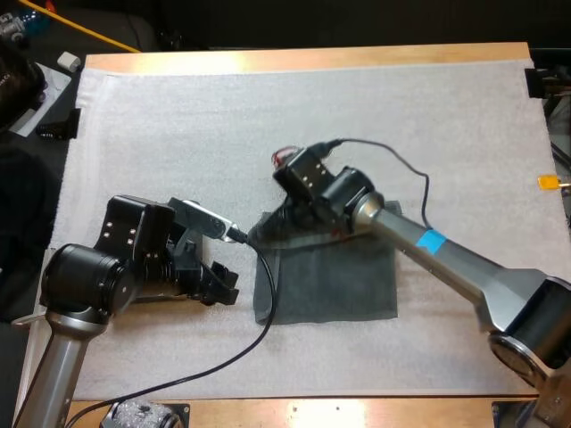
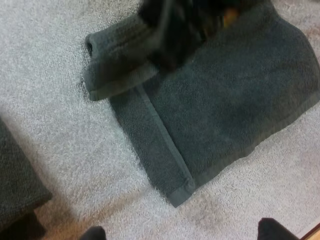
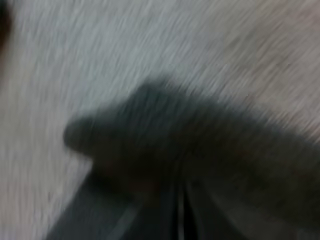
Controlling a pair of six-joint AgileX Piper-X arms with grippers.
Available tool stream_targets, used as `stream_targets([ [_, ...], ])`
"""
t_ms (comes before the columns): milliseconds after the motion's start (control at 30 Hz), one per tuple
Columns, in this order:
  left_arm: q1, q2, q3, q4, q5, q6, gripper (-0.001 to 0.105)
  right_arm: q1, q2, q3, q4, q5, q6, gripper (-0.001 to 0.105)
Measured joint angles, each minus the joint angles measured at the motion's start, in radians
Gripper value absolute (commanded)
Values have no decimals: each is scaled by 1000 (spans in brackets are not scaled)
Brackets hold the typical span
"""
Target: Pick towel from pile, fold and stack
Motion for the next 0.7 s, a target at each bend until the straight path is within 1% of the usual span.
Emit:
stream_targets([
  [133,0,0,0,0,0,0,58,31,0,42,21,-5,-11,0],
  [300,0,0,0,0,0,0,58,48,10,116,7,-6,-7,0],
  [433,0,0,0,1,0,0,58,48,41,131,-23,0,6,0],
  [700,0,0,0,9,0,-2,58,40,98,125,-118,5,51,0],
])
